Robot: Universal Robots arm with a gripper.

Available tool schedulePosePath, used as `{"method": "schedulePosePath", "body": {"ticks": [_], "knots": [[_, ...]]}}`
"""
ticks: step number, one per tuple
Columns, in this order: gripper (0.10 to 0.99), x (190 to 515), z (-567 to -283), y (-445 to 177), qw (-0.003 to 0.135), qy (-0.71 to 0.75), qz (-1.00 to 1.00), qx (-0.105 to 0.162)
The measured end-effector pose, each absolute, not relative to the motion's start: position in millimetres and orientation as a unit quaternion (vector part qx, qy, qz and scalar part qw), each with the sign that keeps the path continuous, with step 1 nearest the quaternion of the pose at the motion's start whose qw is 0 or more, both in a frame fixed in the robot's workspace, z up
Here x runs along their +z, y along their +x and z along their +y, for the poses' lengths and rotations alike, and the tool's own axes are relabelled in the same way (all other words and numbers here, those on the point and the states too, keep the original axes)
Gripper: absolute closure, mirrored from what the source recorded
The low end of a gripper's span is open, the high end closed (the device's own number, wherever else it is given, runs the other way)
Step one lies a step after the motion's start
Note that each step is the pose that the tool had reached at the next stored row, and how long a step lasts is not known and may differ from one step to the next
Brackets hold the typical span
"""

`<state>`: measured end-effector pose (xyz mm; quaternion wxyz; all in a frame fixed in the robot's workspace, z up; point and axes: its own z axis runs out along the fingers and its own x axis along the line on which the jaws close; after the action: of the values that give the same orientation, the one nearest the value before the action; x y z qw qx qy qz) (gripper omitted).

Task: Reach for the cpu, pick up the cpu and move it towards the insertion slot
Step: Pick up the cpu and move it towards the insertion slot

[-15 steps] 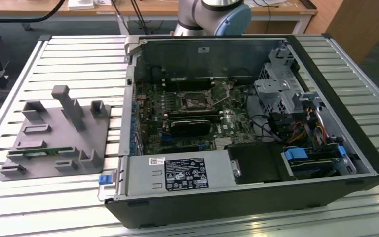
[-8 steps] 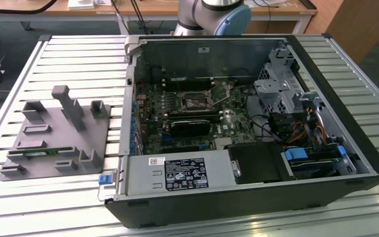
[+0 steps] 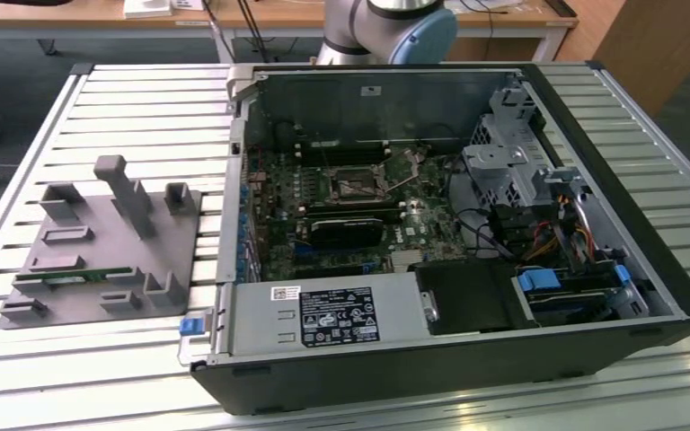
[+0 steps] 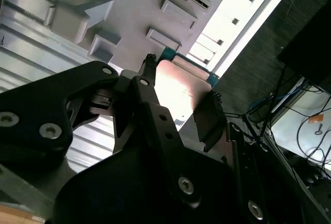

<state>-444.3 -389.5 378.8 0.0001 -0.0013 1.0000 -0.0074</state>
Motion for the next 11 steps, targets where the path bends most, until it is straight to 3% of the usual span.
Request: {"method": "schedulePosePath", "body": {"ticks": [11], "knots": [[0.545, 411, -388, -444, 0.000, -0.001, 1.000, -0.015]]}}
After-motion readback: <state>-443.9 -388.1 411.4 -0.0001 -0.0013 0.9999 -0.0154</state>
